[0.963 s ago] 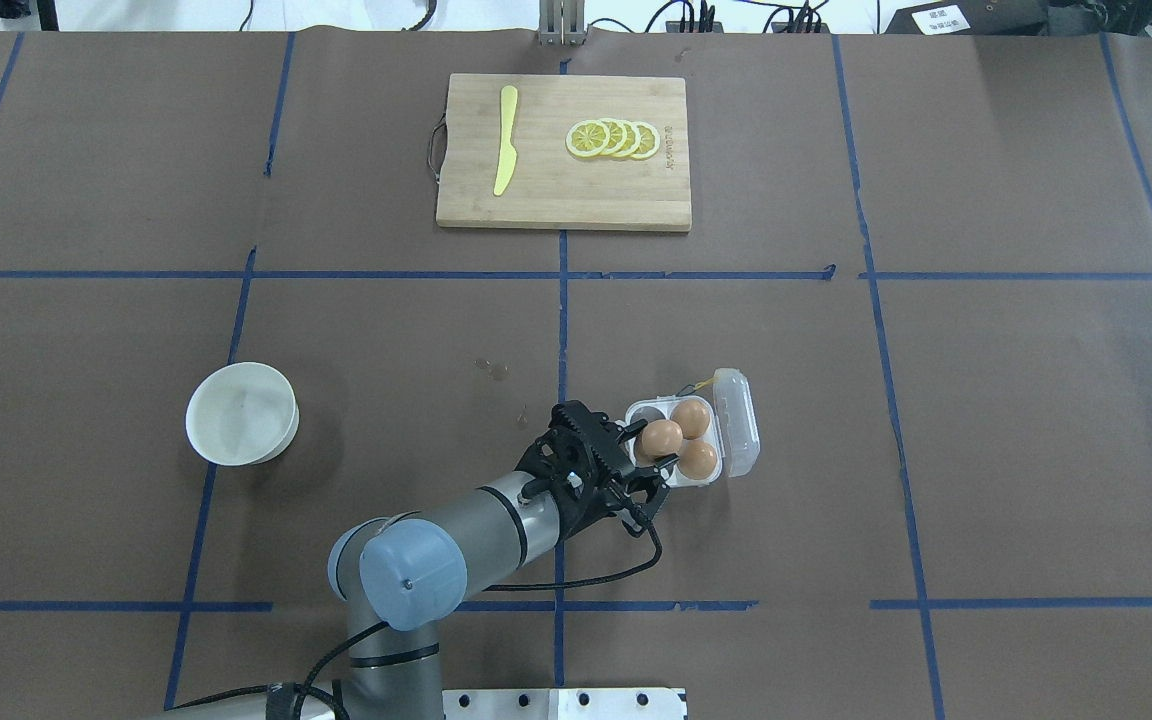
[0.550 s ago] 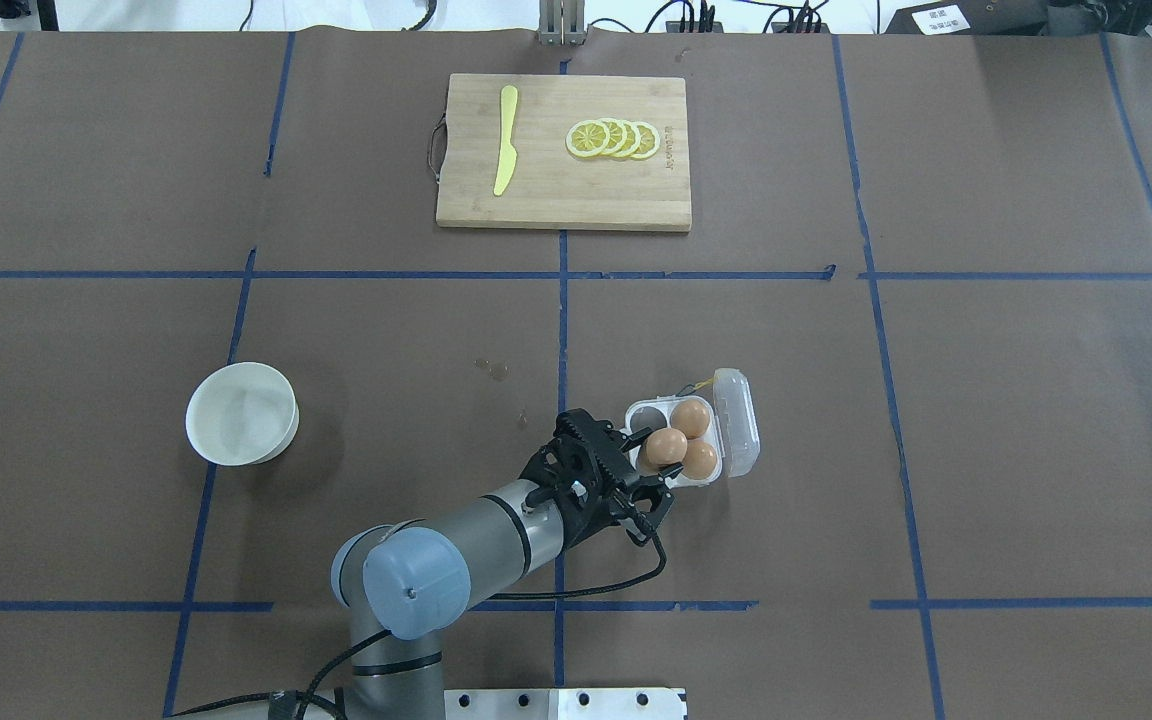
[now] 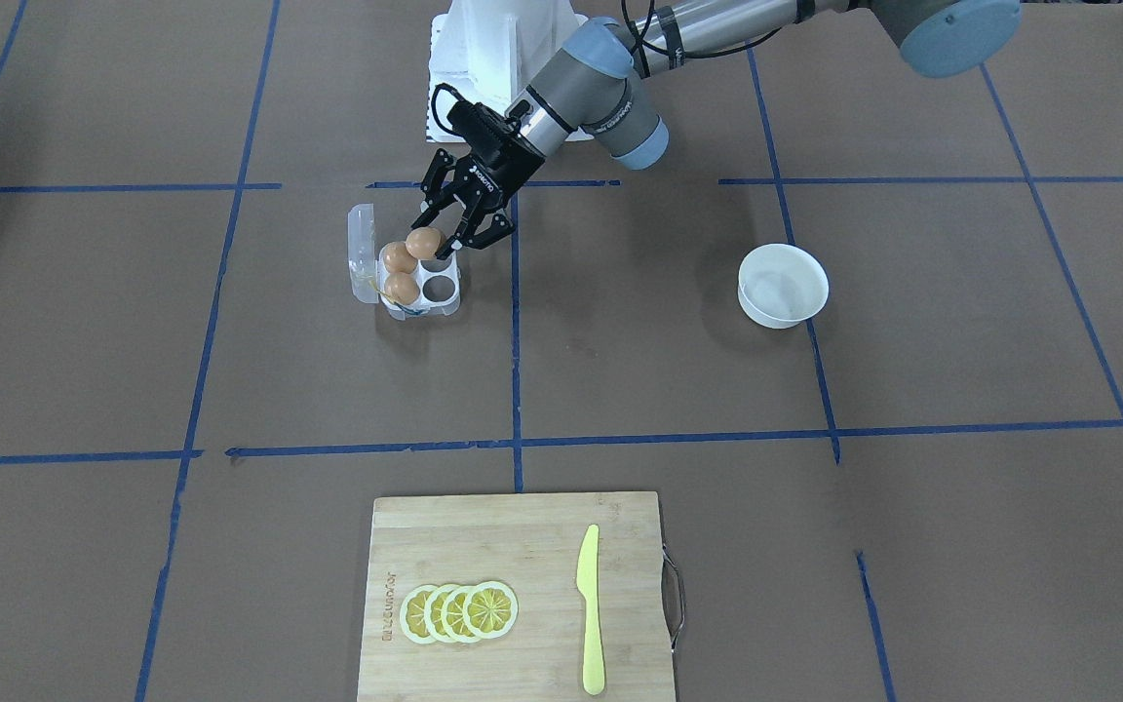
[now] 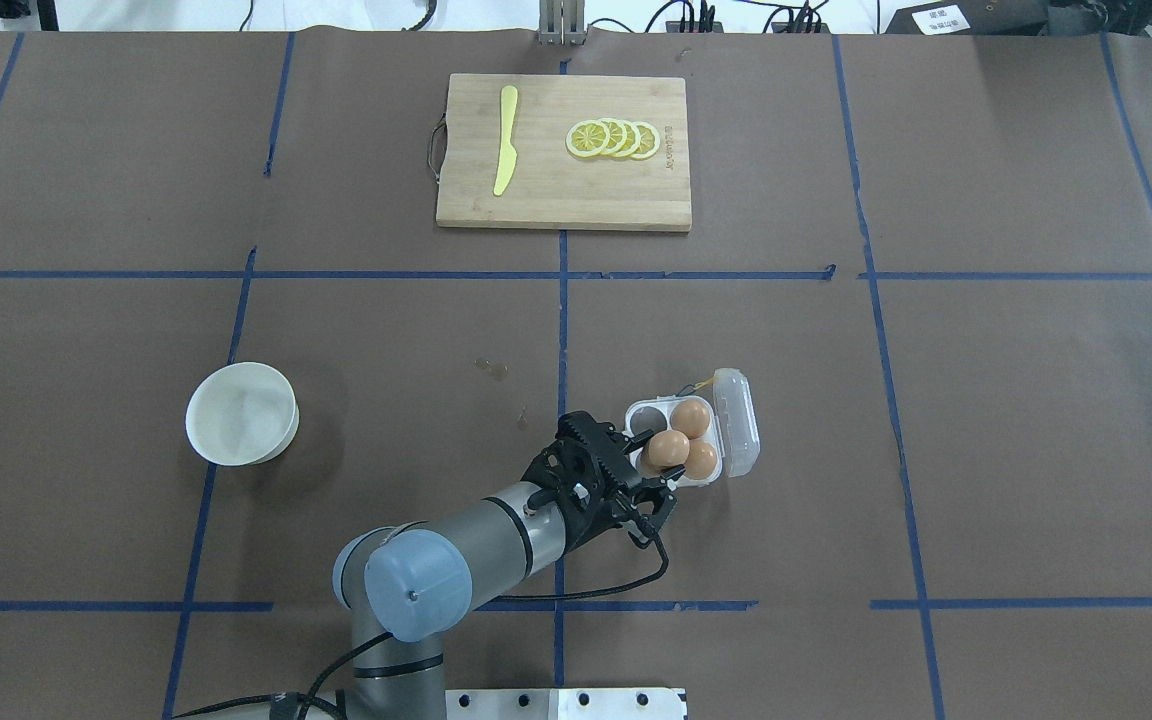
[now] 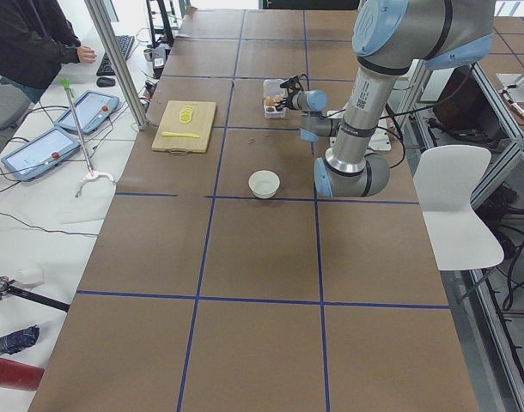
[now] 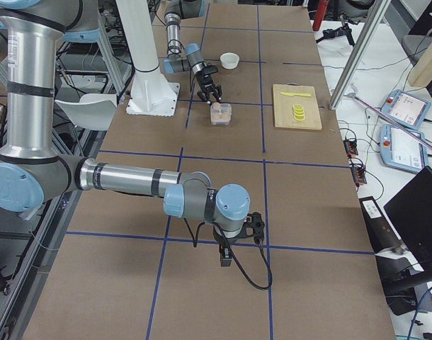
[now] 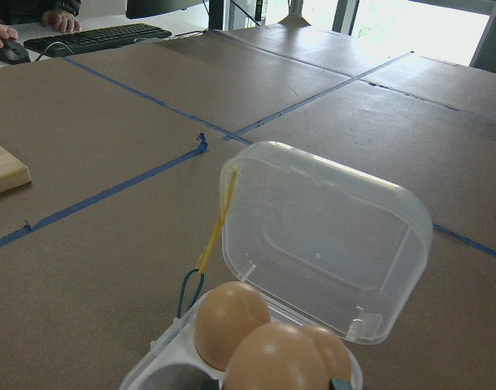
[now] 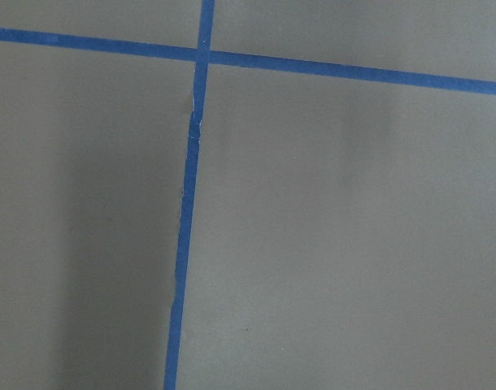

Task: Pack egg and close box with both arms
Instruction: 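Open the left gripper to release the egg into the slot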

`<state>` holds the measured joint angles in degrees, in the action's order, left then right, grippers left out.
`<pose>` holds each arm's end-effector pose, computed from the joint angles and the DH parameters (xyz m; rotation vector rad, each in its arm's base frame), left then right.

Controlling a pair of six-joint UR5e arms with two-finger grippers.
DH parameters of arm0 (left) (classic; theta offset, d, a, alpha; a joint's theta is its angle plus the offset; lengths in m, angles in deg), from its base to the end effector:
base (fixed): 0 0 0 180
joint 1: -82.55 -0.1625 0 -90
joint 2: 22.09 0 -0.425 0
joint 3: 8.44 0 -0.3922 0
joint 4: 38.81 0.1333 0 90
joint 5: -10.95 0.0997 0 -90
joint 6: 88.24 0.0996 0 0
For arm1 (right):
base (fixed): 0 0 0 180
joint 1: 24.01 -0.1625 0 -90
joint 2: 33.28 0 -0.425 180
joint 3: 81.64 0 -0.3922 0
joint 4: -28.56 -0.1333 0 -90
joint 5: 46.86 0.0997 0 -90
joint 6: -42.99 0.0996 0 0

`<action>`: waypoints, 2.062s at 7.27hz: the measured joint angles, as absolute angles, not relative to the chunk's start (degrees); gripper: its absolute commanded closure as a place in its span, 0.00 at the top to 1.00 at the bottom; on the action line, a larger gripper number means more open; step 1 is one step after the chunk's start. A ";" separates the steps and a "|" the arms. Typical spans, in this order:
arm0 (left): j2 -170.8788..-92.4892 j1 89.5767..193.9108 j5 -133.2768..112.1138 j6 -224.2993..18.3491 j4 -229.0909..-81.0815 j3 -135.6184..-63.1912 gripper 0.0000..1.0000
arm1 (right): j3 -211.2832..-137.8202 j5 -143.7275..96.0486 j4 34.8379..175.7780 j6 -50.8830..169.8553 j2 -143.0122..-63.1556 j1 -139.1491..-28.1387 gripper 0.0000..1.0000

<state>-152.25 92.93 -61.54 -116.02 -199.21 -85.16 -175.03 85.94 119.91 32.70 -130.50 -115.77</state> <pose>0.6645 -0.2877 0.1990 1.1879 1.2292 0.4172 0.0788 -0.4284 0.6921 -0.0073 -0.7518 -0.1080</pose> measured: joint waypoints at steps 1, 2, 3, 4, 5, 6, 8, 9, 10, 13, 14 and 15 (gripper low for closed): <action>-152.25 92.97 -61.50 -116.02 -199.19 -85.16 0.31 | -175.00 85.94 119.92 32.70 -130.48 -115.80 1.00; -152.26 93.00 -61.48 -116.02 -199.15 -85.16 0.31 | -174.99 85.94 119.92 32.70 -130.49 -115.83 1.00; -152.22 93.03 -61.47 -116.02 -199.13 -85.16 0.32 | -174.99 85.94 119.93 32.70 -130.48 -115.84 1.00; -152.17 93.06 -61.47 -116.02 -199.10 -85.19 0.33 | -174.98 85.94 119.90 32.70 -130.48 -115.85 1.00; -152.17 93.08 -61.45 -116.02 -199.06 -85.20 0.35 | -174.99 85.94 119.89 32.70 -130.48 -115.85 1.00; -152.16 93.09 -61.41 -116.04 -199.04 -85.20 0.39 | -174.98 85.94 119.88 32.70 -130.48 -115.86 1.00; -152.16 93.09 -61.39 -116.09 -199.05 -85.24 0.45 | -174.98 85.94 119.88 32.70 -130.48 -115.86 1.00; -152.17 93.13 -61.38 -116.10 -199.09 -85.24 0.51 | -174.98 85.94 119.88 32.70 -130.46 -115.86 1.00; -152.15 93.15 -61.38 -116.10 -199.11 -85.25 0.55 | -174.99 85.94 119.88 32.70 -130.45 -115.86 1.00; -152.10 93.18 -61.38 -116.05 -199.08 -85.25 0.62 | -174.99 85.94 119.88 32.70 -130.45 -115.83 1.00; -152.11 93.18 -61.38 -116.05 -199.06 -85.25 0.63 | -174.98 85.94 119.88 32.70 -130.45 -115.84 1.00; -152.11 93.18 -61.38 -116.08 -199.06 -85.25 0.70 | -174.98 85.94 119.88 32.70 -130.42 -115.85 1.00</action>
<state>-152.11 93.18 -61.38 -116.08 -199.06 -85.25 -174.98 85.94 119.88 32.70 -130.42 -115.85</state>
